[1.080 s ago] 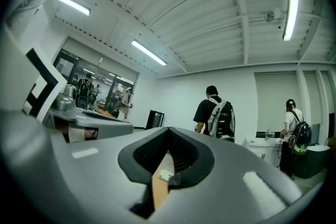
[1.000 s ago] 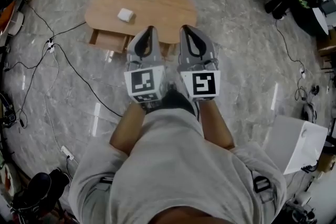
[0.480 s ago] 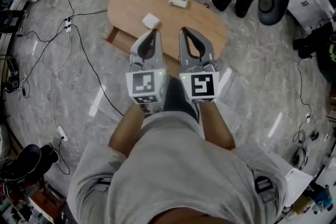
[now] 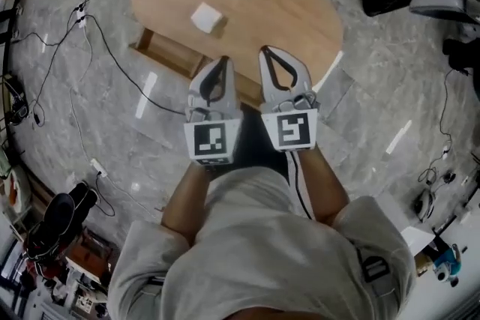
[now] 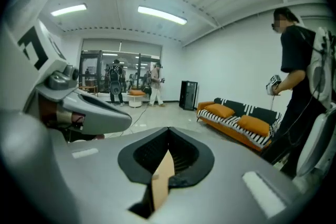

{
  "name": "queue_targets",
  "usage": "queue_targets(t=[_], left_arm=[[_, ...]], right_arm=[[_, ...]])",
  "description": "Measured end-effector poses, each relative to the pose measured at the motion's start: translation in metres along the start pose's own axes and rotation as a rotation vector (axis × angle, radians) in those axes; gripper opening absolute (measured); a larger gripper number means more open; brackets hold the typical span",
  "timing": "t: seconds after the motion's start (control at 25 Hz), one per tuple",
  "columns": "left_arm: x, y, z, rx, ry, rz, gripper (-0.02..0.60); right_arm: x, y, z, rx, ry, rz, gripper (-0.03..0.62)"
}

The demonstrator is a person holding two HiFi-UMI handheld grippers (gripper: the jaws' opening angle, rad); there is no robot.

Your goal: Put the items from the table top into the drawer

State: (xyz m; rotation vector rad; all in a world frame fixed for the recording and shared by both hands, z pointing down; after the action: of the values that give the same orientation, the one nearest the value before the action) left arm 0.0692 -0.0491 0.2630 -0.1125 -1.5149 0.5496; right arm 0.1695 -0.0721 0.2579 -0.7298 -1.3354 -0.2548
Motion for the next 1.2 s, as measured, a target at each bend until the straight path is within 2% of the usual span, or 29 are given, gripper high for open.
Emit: queue_targets(t=[0.16, 0.4, 0.56, 0.68, 0.8, 0.92, 1.0, 1.12, 1.16, 1.2], left_arm=[[0.05, -0.033, 0.01, -0.027, 0.052, 0.08, 0.02], [0.092, -0.07, 0.054, -0.059, 0.106, 0.108, 0.02], [0.125, -0.071, 0.082, -0.089, 0.199, 0.113, 0.02], [0.164, -0.073, 0.095, -0.09, 0.279, 0.164, 0.02], [0.196, -0.09, 0.1, -0.073, 0.316, 0.188, 0.02], [0.212, -0.106, 0.1, -0.054, 0.345, 0.195, 0.02], [0.223, -0.117, 0.101, -0.038, 0.367, 0.198, 0.02], [0.241, -0.139, 0.105, -0.035, 0.345, 0.169, 0.02], [0.247, -0.15, 0.106, -0.042, 0.35, 0.169, 0.02], [0.25, -0.161, 0.106, -0.045, 0.361, 0.172, 0.02]], right_arm=[[0.057, -0.034, 0.003, -0.088, -0.013, 0.08, 0.008], [0.102, -0.101, 0.022, -0.196, 0.036, 0.129, 0.008], [0.127, -0.129, 0.032, -0.225, 0.122, 0.176, 0.008], [0.15, -0.145, 0.042, -0.255, 0.135, 0.245, 0.008], [0.175, -0.169, 0.035, -0.244, 0.131, 0.264, 0.008], [0.202, -0.189, 0.002, -0.171, 0.126, 0.291, 0.008], [0.213, -0.204, -0.023, -0.138, 0.159, 0.3, 0.008], [0.223, -0.228, -0.045, -0.13, 0.213, 0.291, 0.011], [0.228, -0.236, -0.052, -0.124, 0.219, 0.302, 0.026], [0.234, -0.245, -0.061, -0.112, 0.221, 0.326, 0.081]])
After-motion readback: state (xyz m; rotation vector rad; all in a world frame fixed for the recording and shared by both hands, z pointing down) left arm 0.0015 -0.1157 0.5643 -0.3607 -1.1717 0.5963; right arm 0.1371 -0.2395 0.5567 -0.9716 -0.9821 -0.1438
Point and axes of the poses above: the fingertips, and each gripper's own axes: y backward along the fingers, z to its left, x out of its underside, the point moved 4 cm from there along y, backward along the fingers, and after that the axes turned 1 degree about -z, right-handed, at the moved point
